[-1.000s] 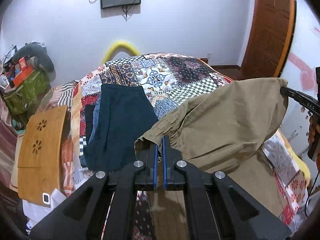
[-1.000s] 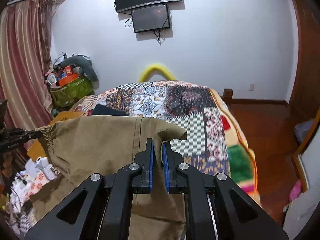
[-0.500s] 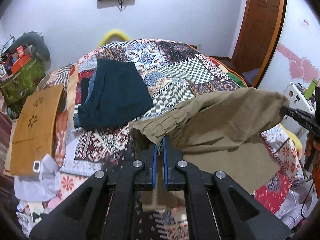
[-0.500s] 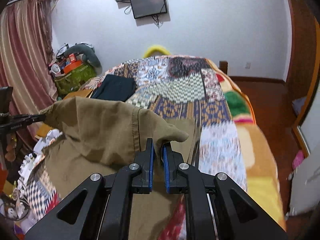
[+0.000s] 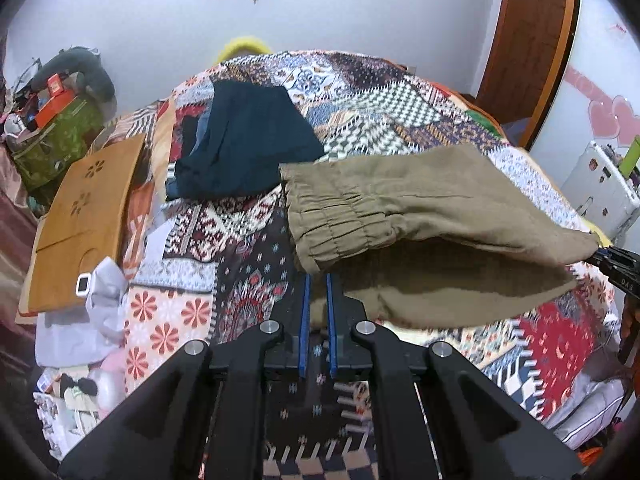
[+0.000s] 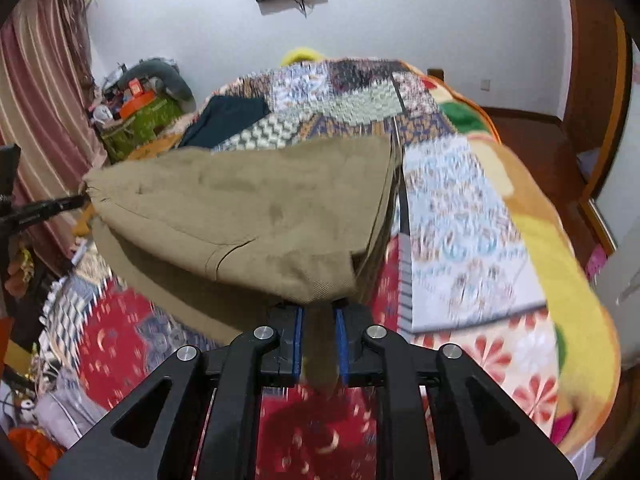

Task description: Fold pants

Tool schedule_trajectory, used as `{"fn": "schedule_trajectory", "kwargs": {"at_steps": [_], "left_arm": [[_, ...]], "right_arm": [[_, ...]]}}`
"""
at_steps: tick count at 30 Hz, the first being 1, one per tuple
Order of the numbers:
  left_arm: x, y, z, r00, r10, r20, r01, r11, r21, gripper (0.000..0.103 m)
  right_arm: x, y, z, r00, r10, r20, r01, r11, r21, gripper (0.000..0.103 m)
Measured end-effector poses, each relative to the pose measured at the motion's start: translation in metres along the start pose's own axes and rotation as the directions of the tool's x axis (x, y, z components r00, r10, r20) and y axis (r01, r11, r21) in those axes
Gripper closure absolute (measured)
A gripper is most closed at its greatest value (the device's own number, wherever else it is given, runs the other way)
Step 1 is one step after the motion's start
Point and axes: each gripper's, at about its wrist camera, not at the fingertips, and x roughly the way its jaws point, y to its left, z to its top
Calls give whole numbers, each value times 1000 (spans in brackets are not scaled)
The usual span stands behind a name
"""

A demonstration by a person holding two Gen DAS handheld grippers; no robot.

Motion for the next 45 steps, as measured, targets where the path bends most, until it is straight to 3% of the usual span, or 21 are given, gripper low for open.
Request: {"fn": "schedule_trajectory", "kwargs": {"at_steps": [5, 7, 12, 15, 19, 23, 26, 37, 41, 44, 45], "left_arm": [[-3, -3, -14, 999, 28, -23, -27, 999, 20, 83], [-8, -4, -17, 999, 39, -16, -39, 999, 26, 71], [-30, -7, -12, 998, 53, 41, -54, 998, 18, 52], [-43, -13, -2, 994, 67, 87, -70, 997, 29, 31], [-50, -28, 11, 988, 78, 135, -87, 994, 62, 0], [-35, -50, 16, 990, 86, 113, -103, 983, 155, 0], [-19, -67, 14, 991, 100, 84, -117, 964, 241, 0], [29, -117, 1, 987, 149, 66, -162, 858, 488, 0], [31, -126, 8, 992, 109, 70, -130, 856, 501, 1], [31, -126, 16, 996, 71, 54, -89, 874, 478, 12], [30, -125, 18, 997, 57, 48, -73, 880, 469, 19]], "right_arm": [[2, -4, -26, 998, -5, -56, 8, 999, 43, 89], [-3, -6, -33, 998, -12, -63, 16, 998, 60, 89], [-24, -11, -36, 998, -48, -38, 51, 996, 75, 87], [-37, -8, -30, 998, -67, -8, 67, 995, 69, 80], [-45, 8, -16, 998, -56, 28, 55, 998, 27, 57], [-39, 36, -2, 999, -4, 42, 6, 999, -53, 48], [-28, 55, 4, 999, 37, 36, -33, 994, -107, 47], [20, 108, 14, 991, 127, -37, -132, 961, -245, 47], [33, 119, 15, 990, 128, -51, -137, 951, -278, 47], [41, 123, 16, 993, 108, -48, -118, 946, -304, 48], [43, 124, 17, 994, 99, -45, -108, 945, -309, 49]]}}
